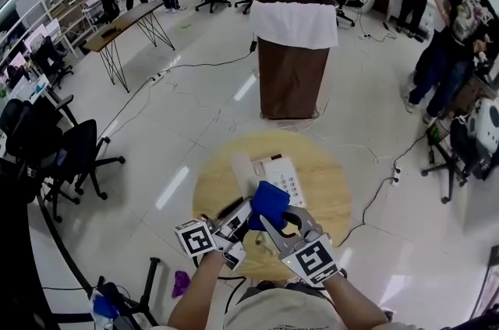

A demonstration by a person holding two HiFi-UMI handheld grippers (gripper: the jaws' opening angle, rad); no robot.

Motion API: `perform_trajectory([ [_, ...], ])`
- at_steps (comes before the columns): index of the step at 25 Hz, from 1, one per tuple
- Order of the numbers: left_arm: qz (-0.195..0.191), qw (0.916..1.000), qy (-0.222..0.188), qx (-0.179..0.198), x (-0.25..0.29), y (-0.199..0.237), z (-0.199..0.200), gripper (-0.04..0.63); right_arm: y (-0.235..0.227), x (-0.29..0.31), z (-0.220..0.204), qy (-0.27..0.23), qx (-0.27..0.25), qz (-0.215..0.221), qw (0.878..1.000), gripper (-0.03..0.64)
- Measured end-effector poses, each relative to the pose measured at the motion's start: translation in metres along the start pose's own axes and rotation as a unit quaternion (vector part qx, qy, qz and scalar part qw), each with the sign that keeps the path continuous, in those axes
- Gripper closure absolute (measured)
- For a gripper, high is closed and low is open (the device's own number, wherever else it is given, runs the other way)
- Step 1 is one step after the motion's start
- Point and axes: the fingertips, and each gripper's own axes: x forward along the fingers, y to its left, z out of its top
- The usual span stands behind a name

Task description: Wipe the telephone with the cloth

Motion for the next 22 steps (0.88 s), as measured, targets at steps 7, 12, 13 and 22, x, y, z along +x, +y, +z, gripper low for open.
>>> perform_trajectory([
  [7,-0.022,0.9993,0.025,0.013,-0.007,-0.001,0.001,0.514,-0.004,0.013,0.013,-0.005,-0.011,-0.030,0.999,0.554],
  [12,-0.033,0.9983,0.043,0.023,-0.011,-0.001,0.002,0.514,-0.007,0.023,0.020,-0.007,-0.015,-0.045,0.999,0.554],
  [13,-0.035,0.9980,0.046,0.025,-0.011,-0.001,0.002,0.514,-0.007,0.024,0.020,-0.007,-0.016,-0.047,0.999,0.554],
  [22,-0.045,0.9953,0.074,0.044,-0.009,-0.004,-0.005,0.514,-0.016,0.030,0.034,-0.017,-0.028,-0.063,0.997,0.554],
])
